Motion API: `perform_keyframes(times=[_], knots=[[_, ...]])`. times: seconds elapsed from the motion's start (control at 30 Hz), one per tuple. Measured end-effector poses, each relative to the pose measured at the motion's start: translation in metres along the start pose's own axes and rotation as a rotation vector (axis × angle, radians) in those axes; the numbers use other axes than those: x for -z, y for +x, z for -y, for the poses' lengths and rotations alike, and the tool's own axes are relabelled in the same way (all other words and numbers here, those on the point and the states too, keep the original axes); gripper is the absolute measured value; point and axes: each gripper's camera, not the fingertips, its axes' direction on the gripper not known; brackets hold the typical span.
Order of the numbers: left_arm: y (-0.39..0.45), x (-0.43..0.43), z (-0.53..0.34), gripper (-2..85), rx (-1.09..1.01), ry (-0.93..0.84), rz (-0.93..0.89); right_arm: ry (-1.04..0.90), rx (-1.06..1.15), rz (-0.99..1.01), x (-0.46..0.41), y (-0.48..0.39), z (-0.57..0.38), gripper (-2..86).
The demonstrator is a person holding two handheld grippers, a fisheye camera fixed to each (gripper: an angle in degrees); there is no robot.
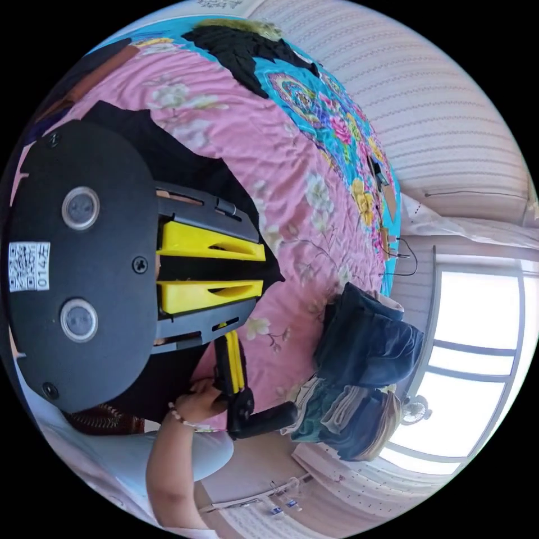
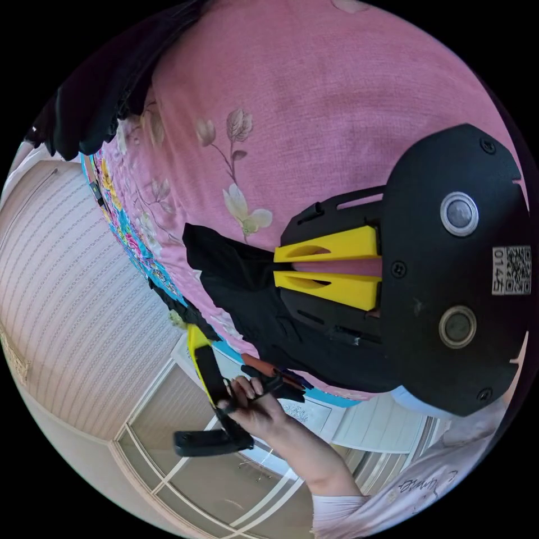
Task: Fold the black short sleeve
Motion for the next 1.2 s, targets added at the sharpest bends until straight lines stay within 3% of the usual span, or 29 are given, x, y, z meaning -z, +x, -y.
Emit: perform_keyframes(times=[0.27,0.4,0.67,0.9,1.2], knots=[[0.004,-0.134,0.067,5.9,-0.043,-0.305,-0.007,0.011,0.02,0.008,0.046,0.003,-0.003,1.8],[-0.013,-0.136,0.069,1.2,0.002,-0.285,-0.088,0.012,0.042,-0.005,0.061,-0.002,-0.004,1.7],[-0.051,-0.019,0.015,-0.3,0.051,0.023,-0.154,0.073,0.135,0.045,0.098,-0.02,-0.014,2.0],[-0.081,0.032,-0.105,3.7,0.204,-0.029,-0.069,0.079,0.267,0.18,0.128,-0.049,-0.025,2.5],[-0.146,0.135,-0.217,5.0,0.425,0.045,0.084,-0.037,0.346,0.066,0.118,-0.098,0.028,7.3]])
